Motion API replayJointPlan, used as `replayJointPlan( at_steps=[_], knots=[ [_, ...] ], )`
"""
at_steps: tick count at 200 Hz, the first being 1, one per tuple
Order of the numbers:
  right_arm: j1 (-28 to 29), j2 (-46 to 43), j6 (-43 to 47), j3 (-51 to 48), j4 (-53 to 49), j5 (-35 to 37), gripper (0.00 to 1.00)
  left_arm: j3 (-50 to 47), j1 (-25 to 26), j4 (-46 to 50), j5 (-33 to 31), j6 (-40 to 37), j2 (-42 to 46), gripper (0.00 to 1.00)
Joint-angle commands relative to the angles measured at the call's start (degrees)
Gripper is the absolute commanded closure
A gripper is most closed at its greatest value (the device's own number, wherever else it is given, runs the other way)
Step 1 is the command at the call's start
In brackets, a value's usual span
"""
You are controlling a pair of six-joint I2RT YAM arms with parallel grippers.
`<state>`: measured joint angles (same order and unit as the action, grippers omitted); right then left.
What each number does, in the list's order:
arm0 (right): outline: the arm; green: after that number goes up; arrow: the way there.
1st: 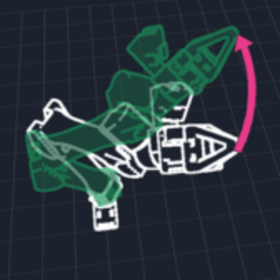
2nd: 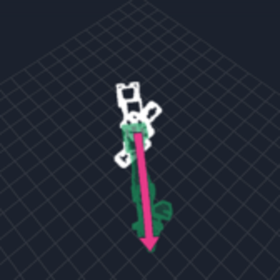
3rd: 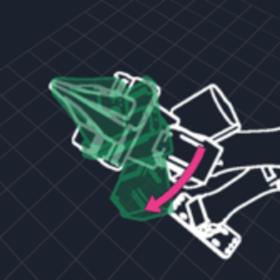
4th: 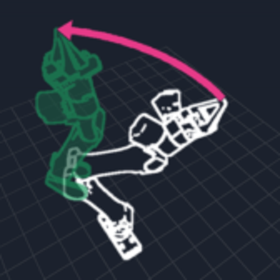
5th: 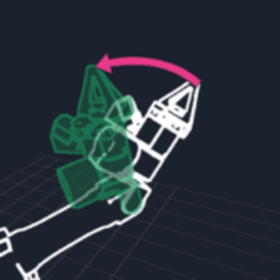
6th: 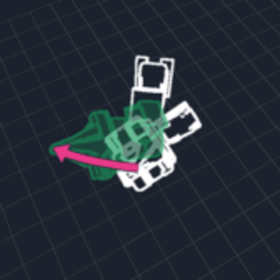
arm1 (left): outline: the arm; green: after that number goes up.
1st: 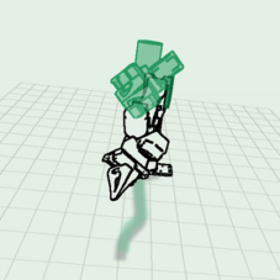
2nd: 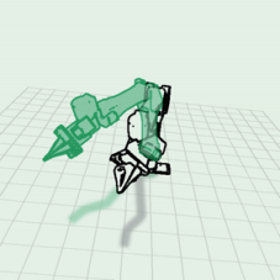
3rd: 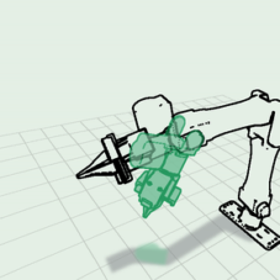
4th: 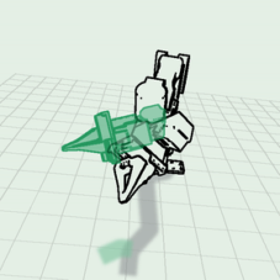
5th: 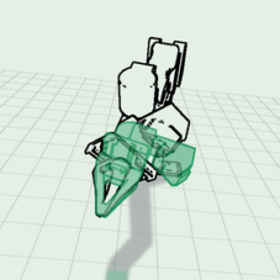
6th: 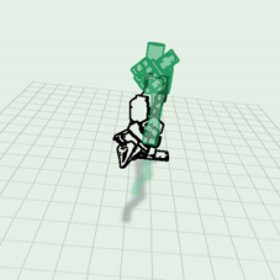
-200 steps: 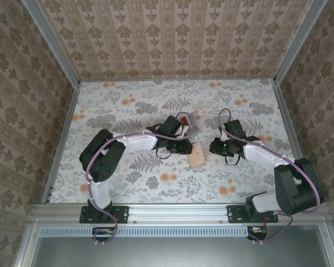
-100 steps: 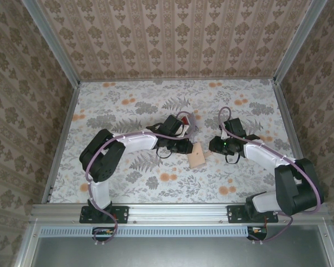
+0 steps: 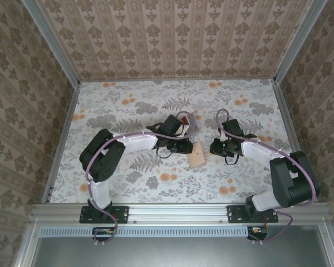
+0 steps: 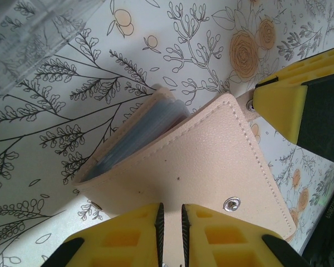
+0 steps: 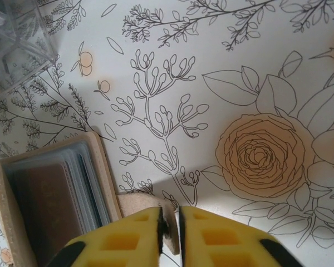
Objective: Put the credit cards into the card holder
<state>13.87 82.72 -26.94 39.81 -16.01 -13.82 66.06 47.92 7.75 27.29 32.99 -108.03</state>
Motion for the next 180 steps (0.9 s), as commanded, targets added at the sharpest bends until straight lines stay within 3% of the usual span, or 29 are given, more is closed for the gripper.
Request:
replayJointPlan(
  at_steps=[1,80,138,180],
  knots=[
    [-0.27,-2.07,0.28,1.19,-1.6,-0.61,0.77,1.49,0.17,1.28,1.01,0.05,-1.29,0.81],
    [-0.52,-2.58,0.48,0.79,-2.12,-0.62,0.8,1.23,0.24,1.21,0.88,0.05,-1.19,0.81],
    [-0.54,-2.65,0.55,1.14,-1.88,-2.27,0.96,1.35,0.25,1.24,0.92,0.22,-1.64,0.81],
    [0.5,-7.86,-1.2,0.61,0.34,-8.34,0.98,2.64,0.54,2.5,0.68,-0.08,-3.1,0.81]
  ],
)
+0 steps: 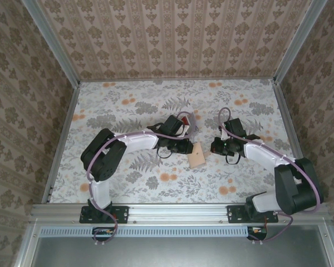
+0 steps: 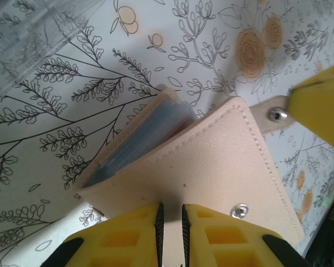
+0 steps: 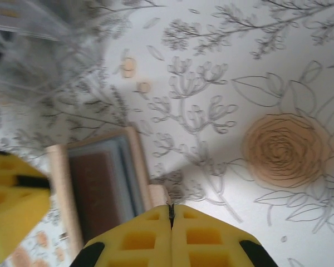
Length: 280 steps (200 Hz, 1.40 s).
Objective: Put the credit cards into the card holder
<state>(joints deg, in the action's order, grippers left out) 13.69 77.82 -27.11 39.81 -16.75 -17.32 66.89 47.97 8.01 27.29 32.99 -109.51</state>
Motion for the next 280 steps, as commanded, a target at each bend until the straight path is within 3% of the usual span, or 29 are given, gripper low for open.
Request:
replayJointPlan(
  at_steps=[1,41,137,280],
  knots=[
    [0.7,-3.04,-1.02,0.61,1.1,-4.92,0.98,1.82,0.48,2.3,0.67,-0.05,-1.64,0.81],
    [2.78,-4.29,-1.08,1.62,0.76,-6.83,0.99,3.65,0.88,4.77,0.07,-0.68,-3.26,0.81],
    [7.96,4.83,-0.15,3.78,1.31,-6.51,1.0,4.95,1.43,6.32,-0.44,-0.93,-4.15,0.79],
    [8.63,6.41,2.55,5.11,-2.85,-7.07,1.0,5.09,1.43,6.49,-0.66,-0.87,-4.52,0.79]
  ],
)
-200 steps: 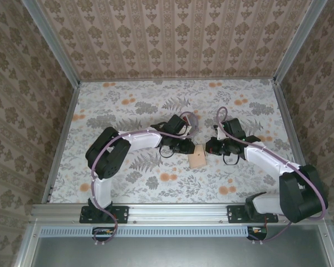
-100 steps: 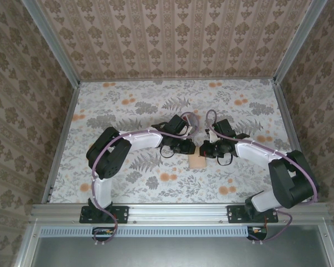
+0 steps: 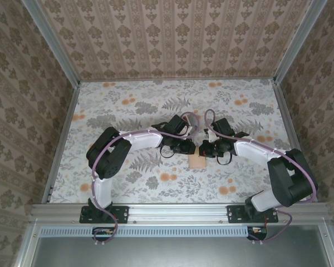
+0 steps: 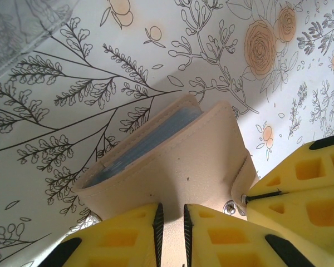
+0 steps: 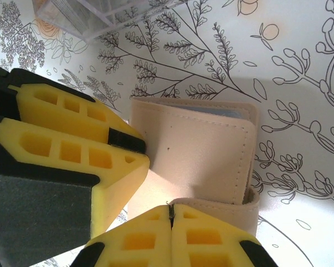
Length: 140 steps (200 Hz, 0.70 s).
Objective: Put the credit cards into the card holder
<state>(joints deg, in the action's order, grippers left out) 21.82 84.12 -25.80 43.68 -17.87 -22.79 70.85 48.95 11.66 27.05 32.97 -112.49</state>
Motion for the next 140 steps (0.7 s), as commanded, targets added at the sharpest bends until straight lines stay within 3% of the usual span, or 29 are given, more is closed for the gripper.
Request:
replayJointPlan(
  at_steps=[1,140],
  knots=[
    [0.54,0.14,1.26,1.24,-1.65,-1.62,1.0,1.13,0.4,2.8,-0.42,-0.83,-1.53,0.79],
    [1.31,3.28,1.42,1.17,-0.35,-2.06,1.0,1.38,0.53,2.74,-0.31,-0.47,-2.16,0.79]
  ],
)
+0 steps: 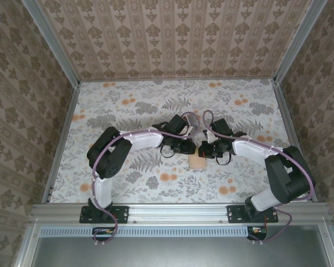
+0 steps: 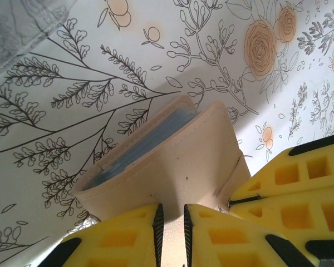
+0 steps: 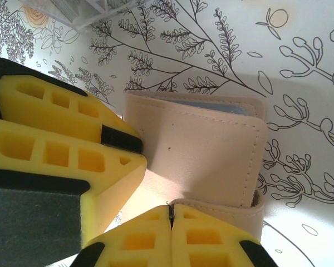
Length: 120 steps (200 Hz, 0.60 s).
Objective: Put the credit cards into the card holder
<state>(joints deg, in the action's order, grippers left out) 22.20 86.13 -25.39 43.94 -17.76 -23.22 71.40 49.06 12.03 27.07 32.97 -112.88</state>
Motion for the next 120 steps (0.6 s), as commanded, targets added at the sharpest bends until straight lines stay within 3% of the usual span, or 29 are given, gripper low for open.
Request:
replayJointPlan(
  at_steps=[1,120],
  knots=[
    [0.97,1.3,1.07,0.94,-0.49,-1.59,1.0,0.8,0.42,2.33,-0.34,-0.46,-1.75,0.79],
    [2.98,1.65,2.32,-2.24,-2.67,4.77,1.0,0.83,0.51,2.29,-0.44,-0.39,-2.08,0.79]
  ],
)
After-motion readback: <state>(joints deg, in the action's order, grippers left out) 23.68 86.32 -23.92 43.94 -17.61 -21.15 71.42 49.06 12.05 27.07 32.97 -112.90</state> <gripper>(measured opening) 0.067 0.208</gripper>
